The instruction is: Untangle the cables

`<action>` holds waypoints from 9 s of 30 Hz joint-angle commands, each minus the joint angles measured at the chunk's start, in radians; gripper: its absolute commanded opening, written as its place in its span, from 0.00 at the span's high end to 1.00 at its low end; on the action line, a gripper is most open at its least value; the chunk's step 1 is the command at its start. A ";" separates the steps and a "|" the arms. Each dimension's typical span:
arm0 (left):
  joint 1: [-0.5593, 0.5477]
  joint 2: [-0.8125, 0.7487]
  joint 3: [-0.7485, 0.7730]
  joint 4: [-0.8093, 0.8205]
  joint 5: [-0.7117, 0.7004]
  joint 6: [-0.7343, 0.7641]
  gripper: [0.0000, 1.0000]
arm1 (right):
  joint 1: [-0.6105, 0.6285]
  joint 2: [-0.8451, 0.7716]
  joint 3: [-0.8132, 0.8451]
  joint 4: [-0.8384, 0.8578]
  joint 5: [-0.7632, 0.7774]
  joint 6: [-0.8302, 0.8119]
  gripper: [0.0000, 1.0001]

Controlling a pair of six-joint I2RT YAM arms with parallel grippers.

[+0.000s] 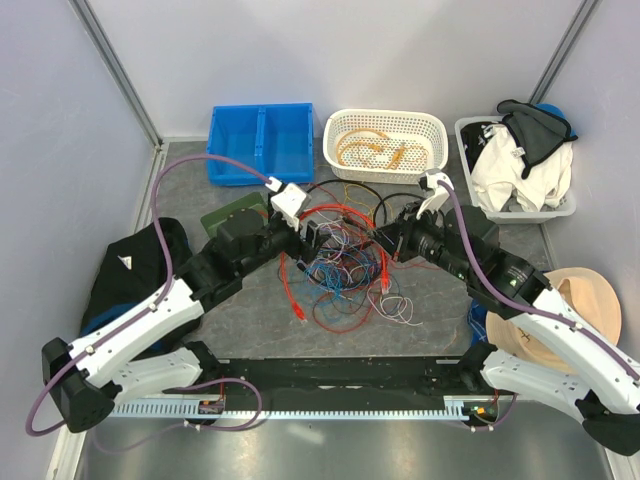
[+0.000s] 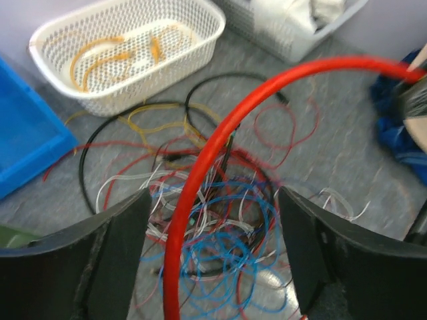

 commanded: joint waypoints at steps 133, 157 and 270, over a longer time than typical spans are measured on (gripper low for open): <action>0.075 0.291 -0.006 -0.426 -0.428 -0.295 0.41 | 0.001 -0.074 -0.478 0.283 0.018 0.022 0.43; 0.220 0.484 -0.090 -0.284 -0.227 -0.472 0.36 | 0.003 -0.100 -0.513 0.289 0.015 0.023 0.43; 0.560 0.756 0.554 -0.552 -0.036 -0.491 0.51 | 0.003 -0.111 -0.556 0.273 0.033 0.023 0.43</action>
